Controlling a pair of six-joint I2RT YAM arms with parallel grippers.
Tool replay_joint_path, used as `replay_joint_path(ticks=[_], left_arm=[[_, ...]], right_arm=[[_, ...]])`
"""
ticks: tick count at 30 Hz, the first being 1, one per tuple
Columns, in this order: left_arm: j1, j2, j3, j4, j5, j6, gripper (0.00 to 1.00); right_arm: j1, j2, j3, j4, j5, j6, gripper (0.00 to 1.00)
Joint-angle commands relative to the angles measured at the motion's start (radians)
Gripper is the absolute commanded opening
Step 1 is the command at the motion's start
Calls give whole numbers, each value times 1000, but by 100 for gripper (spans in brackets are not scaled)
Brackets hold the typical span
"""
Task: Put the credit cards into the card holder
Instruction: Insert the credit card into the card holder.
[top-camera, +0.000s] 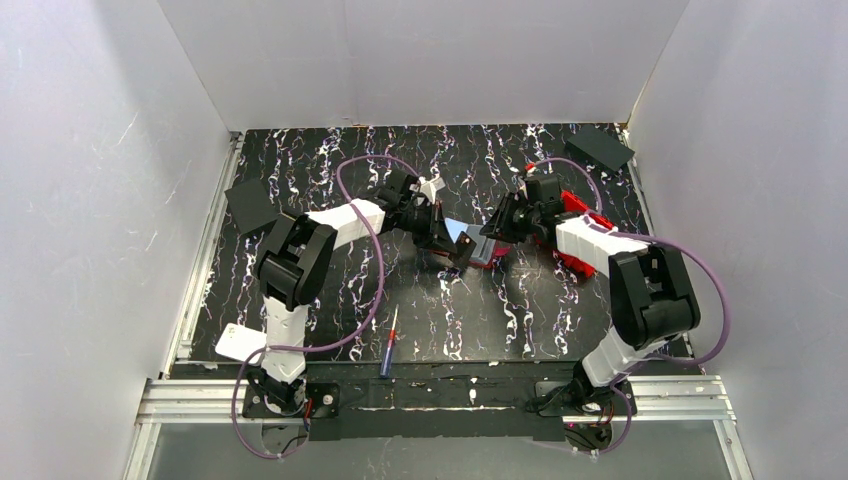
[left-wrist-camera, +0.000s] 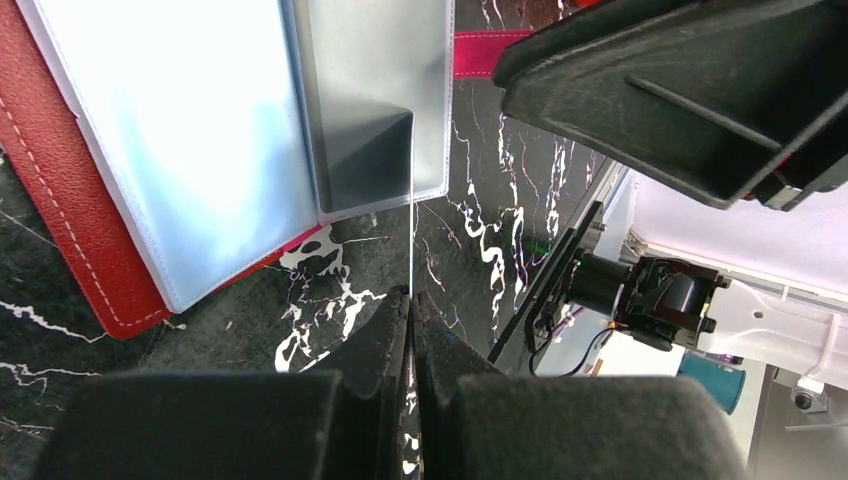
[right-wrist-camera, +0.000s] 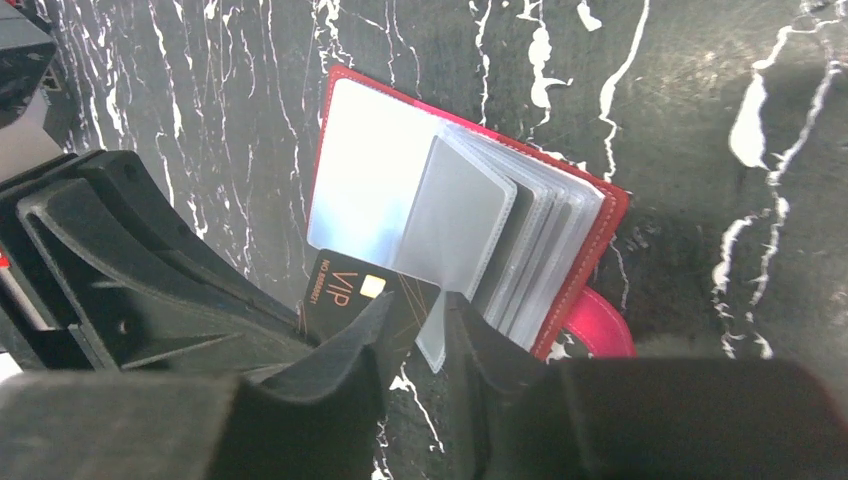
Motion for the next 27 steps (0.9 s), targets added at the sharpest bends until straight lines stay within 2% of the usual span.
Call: replay_joint_path(ticks=[1, 3, 9, 16, 19, 27], left_arm=[[-5, 0, -6, -23, 9, 18, 0], [-5, 8, 4, -39, 4, 26, 0], [8, 10, 17, -80, -6, 42, 0], [104, -67, 59, -121, 34, 78, 0], [116, -24, 121, -143, 54, 83, 0], [118, 112, 196, -67, 195, 37, 0]], right_arm=[[10, 55, 54, 57, -75, -25, 28], [11, 75, 58, 65, -82, -28, 22], [11, 122, 76, 58, -58, -60, 12], [11, 174, 33, 29, -24, -106, 8], [10, 194, 35, -2, -26, -135, 7], [-29, 205, 27, -42, -58, -200, 2]])
